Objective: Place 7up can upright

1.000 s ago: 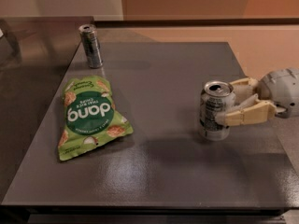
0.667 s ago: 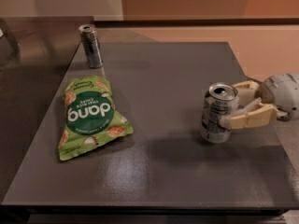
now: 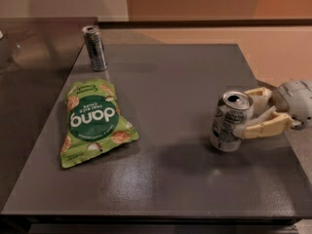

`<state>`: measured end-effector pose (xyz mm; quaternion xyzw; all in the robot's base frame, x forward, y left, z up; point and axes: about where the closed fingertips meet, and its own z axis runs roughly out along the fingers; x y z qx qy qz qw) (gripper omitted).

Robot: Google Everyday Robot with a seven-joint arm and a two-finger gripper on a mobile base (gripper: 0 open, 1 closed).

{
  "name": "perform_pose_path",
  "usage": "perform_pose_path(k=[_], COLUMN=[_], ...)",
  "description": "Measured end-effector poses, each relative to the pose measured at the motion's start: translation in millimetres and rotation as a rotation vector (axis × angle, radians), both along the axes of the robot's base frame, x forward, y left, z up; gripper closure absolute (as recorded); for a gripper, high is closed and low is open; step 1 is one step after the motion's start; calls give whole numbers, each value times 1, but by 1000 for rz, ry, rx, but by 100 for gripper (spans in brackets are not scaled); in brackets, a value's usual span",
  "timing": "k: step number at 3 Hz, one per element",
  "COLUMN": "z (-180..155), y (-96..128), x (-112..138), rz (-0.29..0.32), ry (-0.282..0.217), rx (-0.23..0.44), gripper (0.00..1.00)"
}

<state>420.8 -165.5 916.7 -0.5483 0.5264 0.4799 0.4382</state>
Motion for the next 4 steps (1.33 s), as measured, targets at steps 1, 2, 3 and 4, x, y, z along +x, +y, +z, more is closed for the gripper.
perform_pose_path(k=[1,2,3,4], z=[-2,-3,-2,-2], y=[-1,-2,4,5], x=[-1,-2,4,4], rz=[14,21,-2,-2], ry=[-21,-34,-22,-26], rx=[6,7,-9,-10], gripper=[61,38,0,0])
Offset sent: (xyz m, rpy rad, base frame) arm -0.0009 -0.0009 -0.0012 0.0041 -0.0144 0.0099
